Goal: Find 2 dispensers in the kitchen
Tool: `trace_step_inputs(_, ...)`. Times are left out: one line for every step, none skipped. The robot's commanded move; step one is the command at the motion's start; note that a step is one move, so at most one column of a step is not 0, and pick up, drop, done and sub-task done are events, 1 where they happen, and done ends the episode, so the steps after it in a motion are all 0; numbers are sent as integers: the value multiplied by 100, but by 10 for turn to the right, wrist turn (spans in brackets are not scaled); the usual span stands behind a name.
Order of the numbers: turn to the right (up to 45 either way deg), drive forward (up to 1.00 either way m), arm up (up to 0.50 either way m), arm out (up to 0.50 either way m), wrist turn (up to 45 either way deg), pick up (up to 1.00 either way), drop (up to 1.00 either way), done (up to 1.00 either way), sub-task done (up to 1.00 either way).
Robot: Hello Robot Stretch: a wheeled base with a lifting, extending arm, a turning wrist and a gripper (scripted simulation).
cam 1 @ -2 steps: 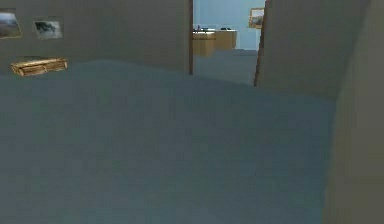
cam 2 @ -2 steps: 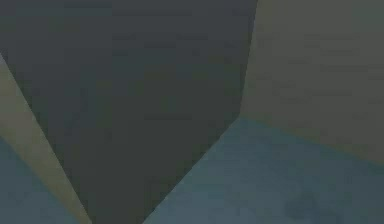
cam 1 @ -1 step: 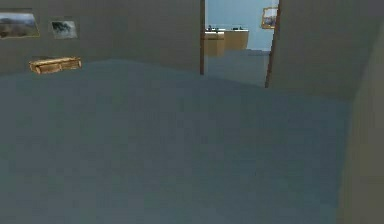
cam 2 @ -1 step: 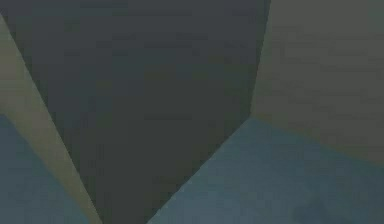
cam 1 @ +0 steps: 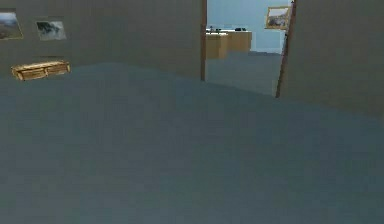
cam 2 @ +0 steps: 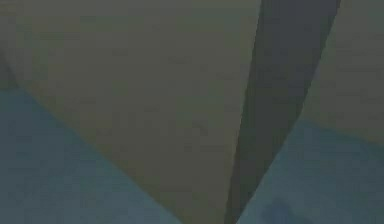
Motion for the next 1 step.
trace_step_inputs(120, 0, 0, 0, 0, 0, 0, 0, 0)
